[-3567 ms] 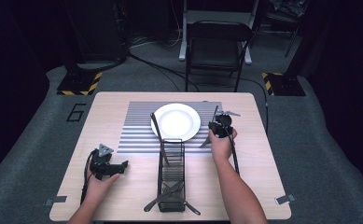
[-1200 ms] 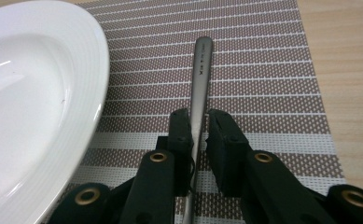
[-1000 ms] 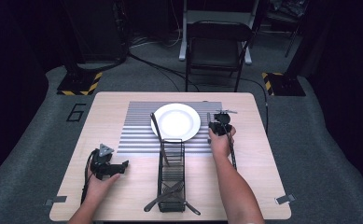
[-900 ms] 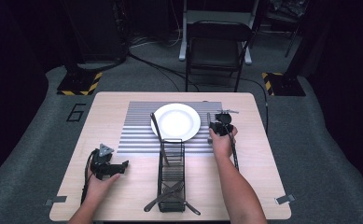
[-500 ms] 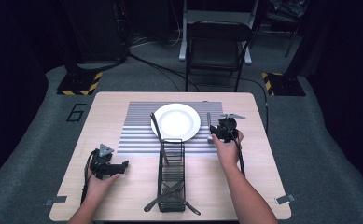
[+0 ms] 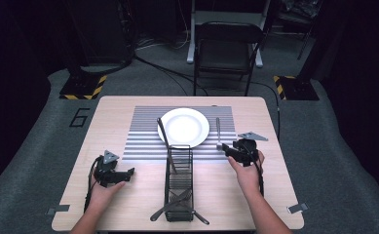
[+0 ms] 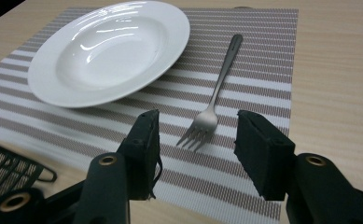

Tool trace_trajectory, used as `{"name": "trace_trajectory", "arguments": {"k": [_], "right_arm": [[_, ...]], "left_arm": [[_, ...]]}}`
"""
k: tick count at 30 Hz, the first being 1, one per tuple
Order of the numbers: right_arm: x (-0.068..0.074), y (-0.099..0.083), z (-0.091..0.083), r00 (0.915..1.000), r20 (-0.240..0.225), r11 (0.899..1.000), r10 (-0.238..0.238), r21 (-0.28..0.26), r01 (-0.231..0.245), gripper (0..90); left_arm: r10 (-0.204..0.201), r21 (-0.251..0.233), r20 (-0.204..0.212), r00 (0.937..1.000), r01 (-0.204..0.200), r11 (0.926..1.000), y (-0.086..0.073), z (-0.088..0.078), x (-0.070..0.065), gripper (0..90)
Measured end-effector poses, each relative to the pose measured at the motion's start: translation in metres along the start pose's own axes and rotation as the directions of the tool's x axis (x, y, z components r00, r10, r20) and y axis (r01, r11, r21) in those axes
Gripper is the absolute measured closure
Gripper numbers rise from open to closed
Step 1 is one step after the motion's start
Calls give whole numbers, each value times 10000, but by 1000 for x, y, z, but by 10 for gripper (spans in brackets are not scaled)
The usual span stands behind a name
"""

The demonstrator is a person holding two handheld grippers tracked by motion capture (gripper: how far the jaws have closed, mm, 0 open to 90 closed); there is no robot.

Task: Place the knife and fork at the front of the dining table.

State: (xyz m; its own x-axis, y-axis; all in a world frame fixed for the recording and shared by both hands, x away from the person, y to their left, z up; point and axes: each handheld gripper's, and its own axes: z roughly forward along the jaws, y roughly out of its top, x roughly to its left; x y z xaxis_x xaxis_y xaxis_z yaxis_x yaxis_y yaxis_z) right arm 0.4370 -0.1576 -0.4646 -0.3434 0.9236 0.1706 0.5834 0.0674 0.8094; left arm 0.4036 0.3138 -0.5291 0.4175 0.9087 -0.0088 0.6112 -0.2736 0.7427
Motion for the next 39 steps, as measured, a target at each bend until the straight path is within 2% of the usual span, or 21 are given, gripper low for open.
{"name": "trace_trajectory", "arguments": {"k": [5, 7, 8, 9, 13, 16, 21, 24, 30, 37, 39], "right_arm": [[0, -15, -9, 9990, -122, 9990, -441, 77, 442, 474], [-2, -17, -9, 9986, -304, 9990, -436, -27, 435, 470], [-2, -17, -10, 9982, -373, 9989, -478, -32, 477, 471], [-2, -17, -10, 9982, -373, 9989, -478, -32, 477, 471], [0, -19, -11, 9948, -600, 9965, -821, -221, 809, 483], [1, -21, -12, 9924, -720, 9948, -1000, -272, 982, 492], [2, -23, -12, 9886, -738, 9911, -1315, -300, 1296, 493], [1, -24, -12, 9895, -683, 9916, -1278, -301, 1260, 491], [-1, -26, -11, 9882, -639, 9901, -1389, -271, 1375, 497], [-4, -27, -12, 9872, -602, 9888, -1477, -321, 1460, 505], [-5, -27, -11, 9877, -604, 9894, -1439, -290, 1424, 505]], "left_arm": [[3, -179, -30, 10000, -3, 9998, 0, 0, -1, 197], [-5, -220, 12, 10000, 5, 9998, 0, -2, 0, 263], [-63, -263, -10, 10000, 63, 9996, -1, -2, -1, 329], [-112, -357, -65, 9999, 110, 9993, -1, -3, -1, 329], [-302, -173, -9, 9995, 302, 9994, 0, -6, -1, 442], [-296, -201, -42, 9996, 295, 9994, 1, -8, -3, 450], [-173, -117, 219, 9996, 176, 9998, 7, -10, -6, 457], [-287, -250, 301, 9991, 295, 9993, 10, -10, -9, 457], [-184, -376, 413, 9990, 200, 9991, 17, -14, -14, 462], [-351, -756, 689, 9970, 403, 9963, 33, -21, -22, 464], [-473, -769, 923, 9946, 545, 9955, 38, -24, -24, 476]]}}
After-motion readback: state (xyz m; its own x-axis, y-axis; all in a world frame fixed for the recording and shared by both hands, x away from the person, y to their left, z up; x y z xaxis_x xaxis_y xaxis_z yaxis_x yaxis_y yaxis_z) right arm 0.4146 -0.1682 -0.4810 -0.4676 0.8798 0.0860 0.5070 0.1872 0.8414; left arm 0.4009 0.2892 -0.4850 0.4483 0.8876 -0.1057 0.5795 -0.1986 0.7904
